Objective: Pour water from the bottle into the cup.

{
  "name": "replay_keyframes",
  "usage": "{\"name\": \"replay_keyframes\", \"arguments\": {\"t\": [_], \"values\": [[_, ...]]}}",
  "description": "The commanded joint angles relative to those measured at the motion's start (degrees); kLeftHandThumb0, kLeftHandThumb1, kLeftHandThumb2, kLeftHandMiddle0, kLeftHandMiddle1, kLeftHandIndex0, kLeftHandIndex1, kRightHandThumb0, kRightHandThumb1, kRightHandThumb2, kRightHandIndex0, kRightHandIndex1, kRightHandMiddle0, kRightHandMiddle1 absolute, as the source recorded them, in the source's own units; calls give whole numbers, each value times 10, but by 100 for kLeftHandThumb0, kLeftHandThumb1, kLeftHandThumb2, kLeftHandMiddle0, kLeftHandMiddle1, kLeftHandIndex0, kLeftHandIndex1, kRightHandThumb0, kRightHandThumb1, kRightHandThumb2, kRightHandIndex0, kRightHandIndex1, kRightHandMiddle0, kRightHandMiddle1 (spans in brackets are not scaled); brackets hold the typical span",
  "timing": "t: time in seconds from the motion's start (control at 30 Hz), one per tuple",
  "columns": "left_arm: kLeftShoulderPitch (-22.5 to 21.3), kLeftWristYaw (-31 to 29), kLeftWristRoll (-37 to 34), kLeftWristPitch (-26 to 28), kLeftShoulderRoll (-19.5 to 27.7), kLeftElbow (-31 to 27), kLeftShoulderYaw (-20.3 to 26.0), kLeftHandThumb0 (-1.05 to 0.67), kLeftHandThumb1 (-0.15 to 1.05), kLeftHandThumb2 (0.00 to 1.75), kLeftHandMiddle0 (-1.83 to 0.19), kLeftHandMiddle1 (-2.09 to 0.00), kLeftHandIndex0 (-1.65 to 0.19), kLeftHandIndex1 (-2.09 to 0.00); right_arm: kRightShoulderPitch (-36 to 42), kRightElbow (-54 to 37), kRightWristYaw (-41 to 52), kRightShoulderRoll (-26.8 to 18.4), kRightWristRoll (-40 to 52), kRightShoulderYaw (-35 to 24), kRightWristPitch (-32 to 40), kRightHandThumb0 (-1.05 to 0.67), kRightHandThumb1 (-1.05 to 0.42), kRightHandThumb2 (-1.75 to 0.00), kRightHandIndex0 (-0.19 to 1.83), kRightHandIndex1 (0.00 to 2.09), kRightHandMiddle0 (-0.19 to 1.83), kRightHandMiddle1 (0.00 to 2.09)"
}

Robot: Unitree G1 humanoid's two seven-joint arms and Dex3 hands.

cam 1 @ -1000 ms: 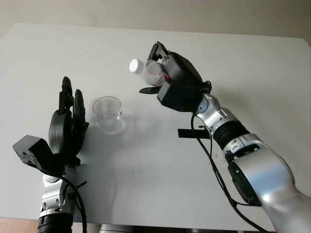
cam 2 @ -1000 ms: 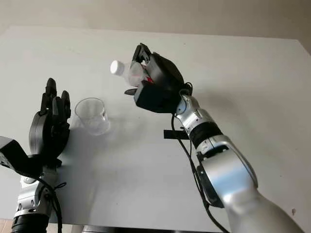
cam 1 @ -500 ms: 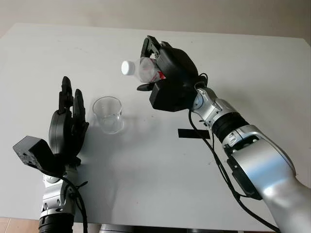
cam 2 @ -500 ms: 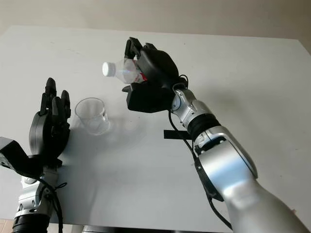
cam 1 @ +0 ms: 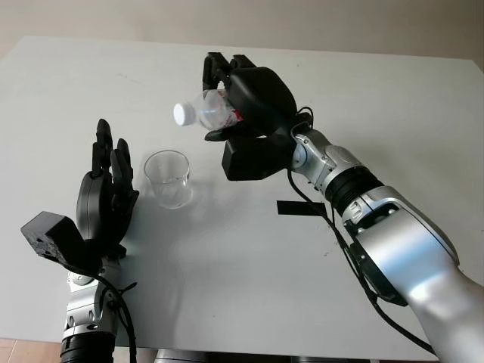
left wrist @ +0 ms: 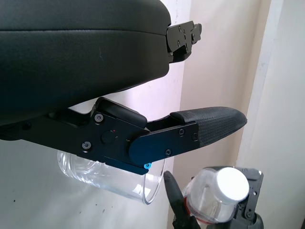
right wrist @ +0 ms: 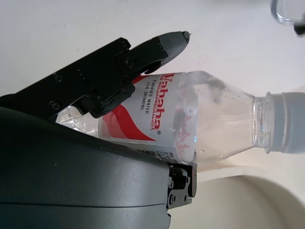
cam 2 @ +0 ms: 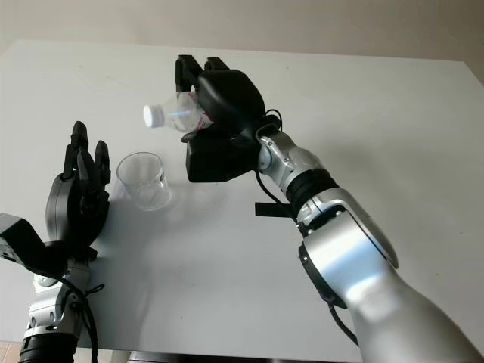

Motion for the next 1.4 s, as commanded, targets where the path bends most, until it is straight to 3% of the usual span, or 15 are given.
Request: {"name": "replay_keyframes", "arguments": {"t": [0.0, 0.07, 0.13, 0.37, 0.47, 0.7, 1.13, 1.3, 1.37], "values": [[-2, 2, 2, 1, -4, 3, -2, -82, 105, 67, 17, -5, 19, -2, -28, 4, -17, 3, -15, 14, 1, -18, -104, -26, 113, 209, 54, 209], [0, 3, 4, 0, -4, 3, -2, -82, 105, 66, 17, -5, 19, -2, -32, 8, -31, 4, -30, 28, 1, -20, -105, -24, 108, 209, 36, 209], [0, 3, 4, -3, -5, 4, -3, -81, 105, 66, 17, -5, 19, -3, -37, 11, -42, 4, -50, 46, 8, -22, -105, -20, 106, 209, 32, 208], [2, 0, 3, -13, -10, 6, -4, -81, 105, 66, 17, -5, 19, -2, -43, 17, -49, 8, -78, 77, 29, -24, -103, -7, 99, 209, 37, 209], [1, 2, 4, -16, -11, 11, -3, -81, 105, 67, 17, -5, 19, -2, -44, 18, -62, 7, -90, 89, 34, -27, -99, -5, 96, 209, 26, 187], [-4, 2, 3, -18, -11, 18, -3, -81, 105, 68, 17, -5, 19, -2, -46, 20, -84, 4, -101, 101, 35, -29, -96, -5, 92, 209, 27, 174], [-6, -3, 2, -30, -12, 30, -3, -82, 105, 68, 17, -5, 19, -2, -49, 23, -130, 2, -130, 131, 48, -32, -94, -5, 100, 209, 33, 180], [-6, -2, 2, -30, -13, 31, -3, -82, 105, 68, 18, -5, 19, -1, -50, 26, -149, 2, -135, 137, 50, -30, -94, -5, 105, 209, 34, 201], [-6, 0, 1, -29, -15, 30, -3, -81, 105, 67, 18, -5, 19, -1, -52, 27, -151, 2, -138, 140, 52, -32, -93, -5, 101, 209, 32, 186]]}}
